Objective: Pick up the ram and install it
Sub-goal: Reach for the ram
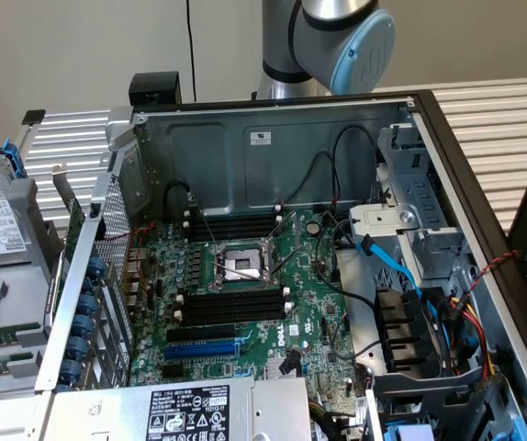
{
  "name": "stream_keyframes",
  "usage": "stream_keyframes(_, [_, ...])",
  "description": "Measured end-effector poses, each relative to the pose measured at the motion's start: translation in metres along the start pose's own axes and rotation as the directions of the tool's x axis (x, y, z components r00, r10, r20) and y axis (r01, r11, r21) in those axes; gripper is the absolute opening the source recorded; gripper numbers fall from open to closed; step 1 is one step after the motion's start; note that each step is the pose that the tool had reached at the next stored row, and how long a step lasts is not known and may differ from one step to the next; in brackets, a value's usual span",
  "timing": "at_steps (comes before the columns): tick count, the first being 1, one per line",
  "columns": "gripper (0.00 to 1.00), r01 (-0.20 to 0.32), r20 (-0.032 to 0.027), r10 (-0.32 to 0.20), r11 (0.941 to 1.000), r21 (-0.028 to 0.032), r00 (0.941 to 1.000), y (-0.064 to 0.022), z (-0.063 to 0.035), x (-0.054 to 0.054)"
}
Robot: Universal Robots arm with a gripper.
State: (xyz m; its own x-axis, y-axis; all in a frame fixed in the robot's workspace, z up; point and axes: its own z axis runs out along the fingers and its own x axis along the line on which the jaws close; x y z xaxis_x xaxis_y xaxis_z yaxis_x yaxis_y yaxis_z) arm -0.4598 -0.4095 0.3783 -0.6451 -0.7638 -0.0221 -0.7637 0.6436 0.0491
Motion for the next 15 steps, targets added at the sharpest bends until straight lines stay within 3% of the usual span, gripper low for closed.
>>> stream_keyframes(4, [0.24,0.066,-0.0023,-0.066,0.9978,-0.0004,0.9978,0.0,0.0,0.0001])
stream_keyframes(8, [0.24,0.131,-0.0045,-0.131,0.9914,-0.001,0.9914,0.0001,0.0,0.0001])
stream_keyframes(12, [0.24,0.195,-0.0067,-0.195,0.9808,-0.0017,0.9808,0.0,0.0,0.0002])
stream_keyframes(15, [0.24,0.244,-0.0083,-0.244,0.9697,-0.0024,0.9696,0.0001,0.0,0.0002])
